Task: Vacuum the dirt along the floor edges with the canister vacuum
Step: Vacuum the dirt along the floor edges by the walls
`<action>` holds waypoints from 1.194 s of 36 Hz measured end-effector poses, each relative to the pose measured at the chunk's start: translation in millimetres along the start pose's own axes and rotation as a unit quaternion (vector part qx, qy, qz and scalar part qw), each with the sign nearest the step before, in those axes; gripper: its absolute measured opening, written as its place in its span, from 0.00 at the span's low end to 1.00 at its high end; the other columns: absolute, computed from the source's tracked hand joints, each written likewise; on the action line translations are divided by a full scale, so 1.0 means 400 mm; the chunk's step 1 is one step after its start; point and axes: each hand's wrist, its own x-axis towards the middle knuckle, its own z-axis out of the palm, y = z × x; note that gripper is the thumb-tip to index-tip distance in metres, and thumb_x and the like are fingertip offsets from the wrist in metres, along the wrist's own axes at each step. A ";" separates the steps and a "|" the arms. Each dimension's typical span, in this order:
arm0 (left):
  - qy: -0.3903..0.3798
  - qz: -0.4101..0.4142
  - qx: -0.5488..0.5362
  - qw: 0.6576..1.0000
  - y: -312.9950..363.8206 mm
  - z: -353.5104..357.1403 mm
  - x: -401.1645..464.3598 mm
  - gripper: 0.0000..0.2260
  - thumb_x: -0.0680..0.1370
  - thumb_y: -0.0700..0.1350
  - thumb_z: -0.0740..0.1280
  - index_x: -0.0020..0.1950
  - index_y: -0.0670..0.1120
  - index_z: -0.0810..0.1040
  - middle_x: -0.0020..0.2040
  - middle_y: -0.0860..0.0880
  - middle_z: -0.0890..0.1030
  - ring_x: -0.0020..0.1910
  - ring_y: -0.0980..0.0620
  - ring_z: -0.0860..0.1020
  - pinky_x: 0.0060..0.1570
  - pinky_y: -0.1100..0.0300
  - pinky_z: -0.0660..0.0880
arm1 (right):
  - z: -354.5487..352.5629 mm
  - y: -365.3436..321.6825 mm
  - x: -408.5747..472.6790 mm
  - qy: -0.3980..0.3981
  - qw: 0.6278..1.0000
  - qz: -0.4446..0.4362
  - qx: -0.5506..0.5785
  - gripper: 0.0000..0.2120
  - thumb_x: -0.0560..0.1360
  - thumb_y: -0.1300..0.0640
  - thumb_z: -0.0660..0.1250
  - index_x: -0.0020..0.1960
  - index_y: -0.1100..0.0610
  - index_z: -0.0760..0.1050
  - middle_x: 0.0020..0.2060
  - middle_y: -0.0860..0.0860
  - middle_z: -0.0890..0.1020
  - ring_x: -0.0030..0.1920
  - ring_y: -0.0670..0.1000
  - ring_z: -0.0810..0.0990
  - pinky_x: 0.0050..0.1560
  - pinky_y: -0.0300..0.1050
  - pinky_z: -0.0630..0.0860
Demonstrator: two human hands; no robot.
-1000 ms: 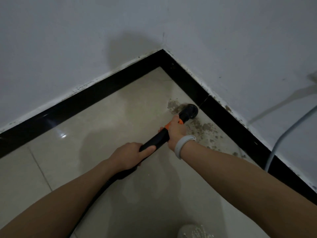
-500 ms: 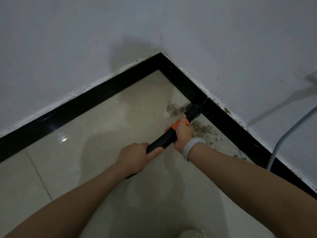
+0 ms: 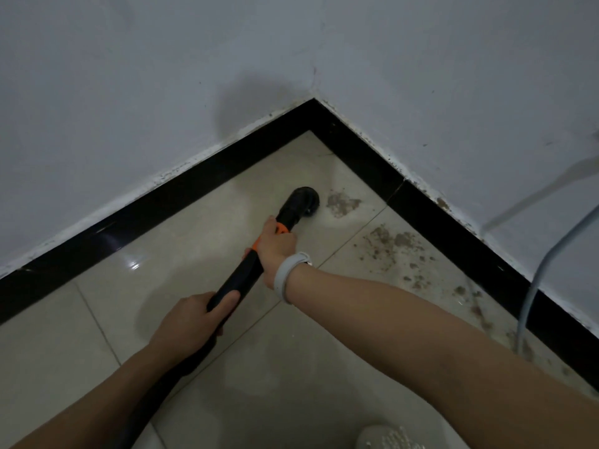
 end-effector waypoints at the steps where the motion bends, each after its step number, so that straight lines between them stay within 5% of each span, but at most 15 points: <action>1: -0.005 -0.002 -0.006 1.000 -0.004 -0.002 0.003 0.25 0.70 0.67 0.54 0.34 0.47 0.77 0.25 0.51 0.79 0.25 0.53 0.79 0.34 0.59 0.76 | 0.006 0.001 0.003 0.000 1.000 0.003 -0.002 0.21 0.81 0.44 0.58 0.66 0.58 0.62 0.38 0.55 0.74 0.30 0.54 0.76 0.40 0.53 0.82; 13: -0.056 0.011 -0.034 0.998 0.043 0.031 0.038 0.28 0.70 0.67 0.53 0.34 0.45 0.78 0.27 0.50 0.80 0.27 0.52 0.80 0.36 0.60 0.77 | -0.043 -0.029 0.024 0.056 0.998 -0.016 0.002 0.21 0.82 0.46 0.57 0.67 0.60 0.63 0.39 0.56 0.74 0.31 0.55 0.76 0.41 0.53 0.81; 21: -0.080 0.022 -0.040 0.996 0.058 0.057 0.031 0.27 0.70 0.68 0.54 0.33 0.47 0.77 0.26 0.51 0.80 0.25 0.55 0.79 0.36 0.60 0.76 | -0.096 -0.017 0.026 0.097 0.995 -0.004 0.004 0.15 0.83 0.49 0.56 0.61 0.60 0.64 0.38 0.55 0.72 0.30 0.51 0.75 0.29 0.42 0.77; 24: -0.087 0.031 -0.019 0.996 0.058 0.065 0.020 0.25 0.73 0.66 0.54 0.32 0.48 0.77 0.26 0.52 0.80 0.25 0.57 0.78 0.34 0.64 0.75 | -0.120 0.008 0.049 0.086 0.996 -0.019 -0.005 0.16 0.84 0.57 0.54 0.68 0.64 0.62 0.39 0.51 0.70 0.35 0.46 0.75 0.27 0.33 0.73; 27: -0.088 0.030 -0.013 0.996 0.060 0.070 0.015 0.23 0.74 0.65 0.55 0.33 0.49 0.76 0.26 0.53 0.80 0.25 0.57 0.78 0.35 0.64 0.75 | -0.125 0.003 0.032 0.112 0.993 0.008 -0.020 0.19 0.82 0.47 0.57 0.65 0.59 0.63 0.44 0.56 0.76 0.33 0.53 0.77 0.36 0.48 0.79; 37: -0.020 0.014 -0.038 0.999 0.044 0.052 0.052 0.29 0.71 0.67 0.52 0.31 0.45 0.78 0.25 0.52 0.79 0.25 0.56 0.78 0.35 0.63 0.75 | -0.030 -0.034 0.073 0.043 0.999 -0.013 0.002 0.21 0.81 0.46 0.58 0.66 0.59 0.62 0.37 0.55 0.73 0.31 0.54 0.74 0.45 0.56 0.81; 43: -0.004 0.024 -0.059 0.998 0.077 0.047 0.109 0.29 0.75 0.65 0.55 0.32 0.43 0.79 0.26 0.50 0.80 0.25 0.55 0.79 0.31 0.65 0.72 | -0.003 -0.083 0.114 0.072 0.995 -0.043 -0.050 0.27 0.79 0.42 0.60 0.67 0.61 0.63 0.51 0.62 0.78 0.48 0.63 0.81 0.55 0.62 0.78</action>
